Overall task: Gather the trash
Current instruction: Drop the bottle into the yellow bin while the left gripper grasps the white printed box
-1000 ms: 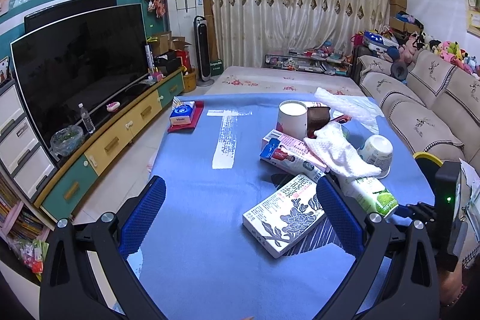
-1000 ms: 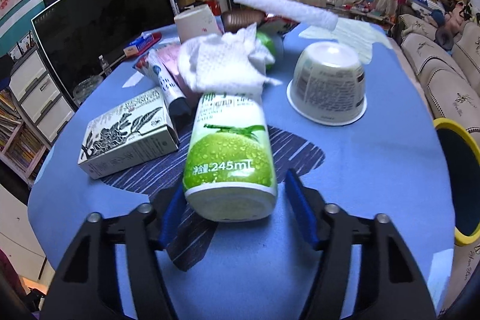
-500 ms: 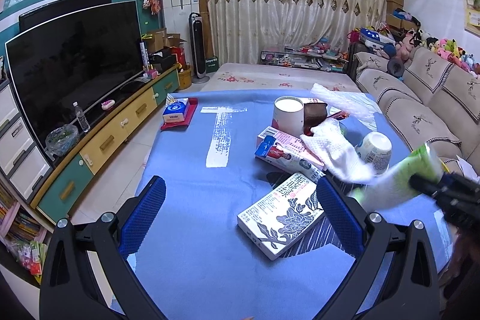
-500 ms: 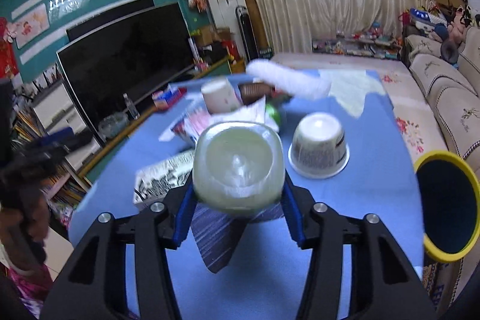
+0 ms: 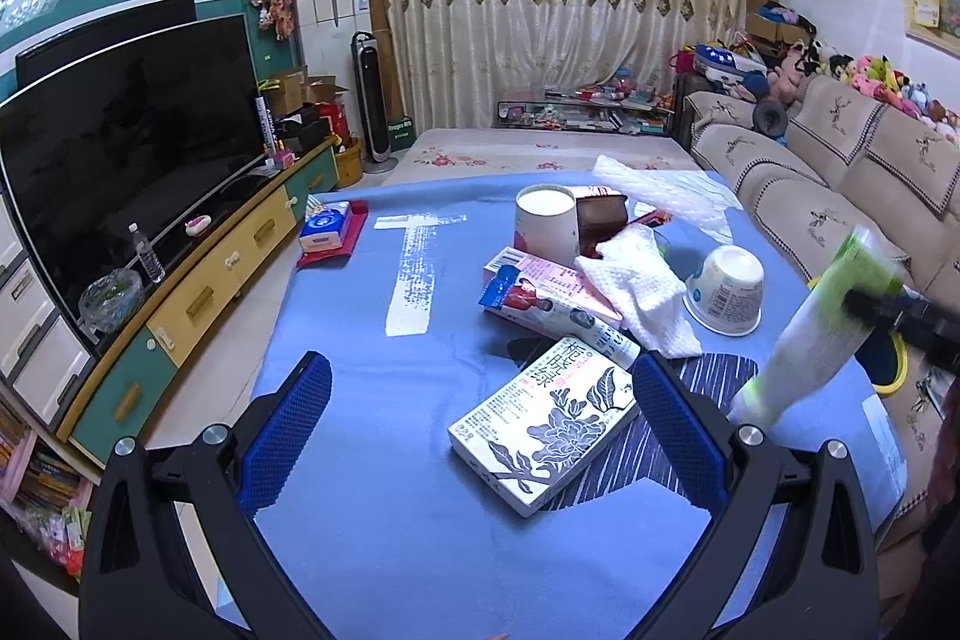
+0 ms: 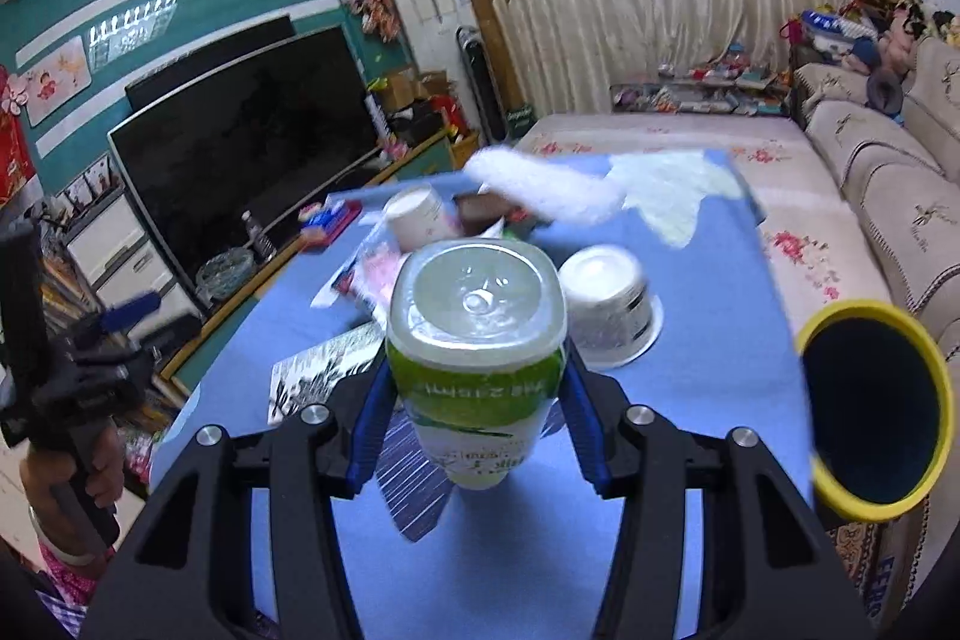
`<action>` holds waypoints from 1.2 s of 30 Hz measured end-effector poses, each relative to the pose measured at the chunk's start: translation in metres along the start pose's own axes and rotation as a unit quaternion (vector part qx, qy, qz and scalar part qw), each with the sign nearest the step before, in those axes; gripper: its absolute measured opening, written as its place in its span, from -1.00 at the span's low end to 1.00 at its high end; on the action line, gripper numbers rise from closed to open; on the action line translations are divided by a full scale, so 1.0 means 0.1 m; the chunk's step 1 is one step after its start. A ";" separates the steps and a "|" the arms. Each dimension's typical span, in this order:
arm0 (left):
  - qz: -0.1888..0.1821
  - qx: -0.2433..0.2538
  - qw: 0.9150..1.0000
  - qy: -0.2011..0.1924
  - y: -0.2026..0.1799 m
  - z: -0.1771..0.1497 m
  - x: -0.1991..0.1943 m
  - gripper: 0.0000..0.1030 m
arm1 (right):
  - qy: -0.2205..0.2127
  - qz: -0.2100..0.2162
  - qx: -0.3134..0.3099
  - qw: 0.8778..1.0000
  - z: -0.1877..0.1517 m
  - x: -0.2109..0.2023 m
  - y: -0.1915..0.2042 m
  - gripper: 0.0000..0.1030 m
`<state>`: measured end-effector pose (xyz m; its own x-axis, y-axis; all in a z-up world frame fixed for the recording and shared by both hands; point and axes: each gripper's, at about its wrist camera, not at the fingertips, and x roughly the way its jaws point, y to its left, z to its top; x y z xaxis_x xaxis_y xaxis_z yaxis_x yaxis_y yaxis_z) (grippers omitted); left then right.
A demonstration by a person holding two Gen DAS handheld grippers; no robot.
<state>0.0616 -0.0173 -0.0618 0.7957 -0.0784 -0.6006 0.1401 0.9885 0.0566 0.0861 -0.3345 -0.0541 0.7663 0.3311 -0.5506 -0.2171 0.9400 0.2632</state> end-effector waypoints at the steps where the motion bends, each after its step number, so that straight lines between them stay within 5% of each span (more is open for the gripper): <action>1: -0.003 0.000 1.000 0.003 0.00 0.00 0.02 0.93 | -0.014 -0.009 0.003 1.000 0.06 -0.09 -0.07 -0.04; 10: -0.041 0.015 0.999 0.013 -0.05 -0.04 0.27 0.93 | -0.077 -0.152 0.052 0.984 0.31 -0.61 -0.97 -0.04; 16: -0.065 0.048 0.996 0.022 -0.18 -0.09 0.48 0.93 | -0.025 -0.246 0.110 0.963 0.10 -0.29 -1.82 -0.04; 21: -0.091 0.085 0.991 0.039 -0.28 -0.17 0.75 0.93 | 0.064 -0.273 0.159 0.947 -0.28 0.30 -2.36 -0.04; 27: -0.110 0.129 0.983 0.072 -0.35 -0.26 1.12 0.93 | 0.121 -0.282 0.188 0.933 -0.53 0.68 -2.69 -0.01; 36: -0.136 0.170 0.970 0.105 -0.35 -0.30 1.40 0.93 | 0.115 -0.284 0.183 0.934 -0.49 0.64 -2.60 0.09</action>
<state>0.1503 -0.0593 -0.1712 0.5694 -0.2667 -0.7775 0.5429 0.8323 0.1121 0.1616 -0.5534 -0.1962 0.5353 -0.1645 -0.8285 0.4396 0.8918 0.1069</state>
